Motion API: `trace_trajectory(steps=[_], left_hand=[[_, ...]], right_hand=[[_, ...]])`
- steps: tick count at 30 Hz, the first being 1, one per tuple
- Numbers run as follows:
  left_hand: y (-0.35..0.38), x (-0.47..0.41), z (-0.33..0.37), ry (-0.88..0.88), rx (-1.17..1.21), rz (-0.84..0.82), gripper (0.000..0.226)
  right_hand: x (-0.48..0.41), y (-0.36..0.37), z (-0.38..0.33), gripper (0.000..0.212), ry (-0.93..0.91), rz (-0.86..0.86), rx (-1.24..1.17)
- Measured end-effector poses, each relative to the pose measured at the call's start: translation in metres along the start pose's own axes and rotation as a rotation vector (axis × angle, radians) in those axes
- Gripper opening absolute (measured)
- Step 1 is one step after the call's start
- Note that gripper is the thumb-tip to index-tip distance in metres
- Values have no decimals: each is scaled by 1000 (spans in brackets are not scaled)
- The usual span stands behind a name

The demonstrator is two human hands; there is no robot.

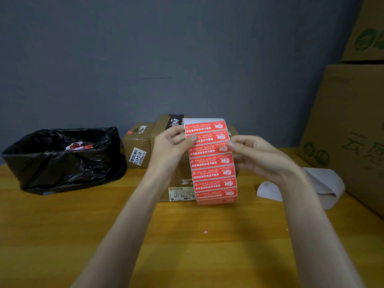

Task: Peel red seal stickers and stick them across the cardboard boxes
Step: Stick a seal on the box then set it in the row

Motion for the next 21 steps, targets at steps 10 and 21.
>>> trace_trajectory(steps=[10,21], left_hand=[[3,1,-11,-90,-53,-171,17],[-16,-4,-15,-178,8,-22,12]], right_hand=[[-13,-8,4,17,64,359,28],[-10,-2,-15,13,-120,853,536]])
Point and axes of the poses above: each hand's wrist, its own x-axis away from the middle knuckle, its own y-axis out of the palm, z = x × y, the point moved 5 cm from there along -x, towards the middle knuckle, and after that the axes turned 15 degrees about x, right-handed, at the moved point
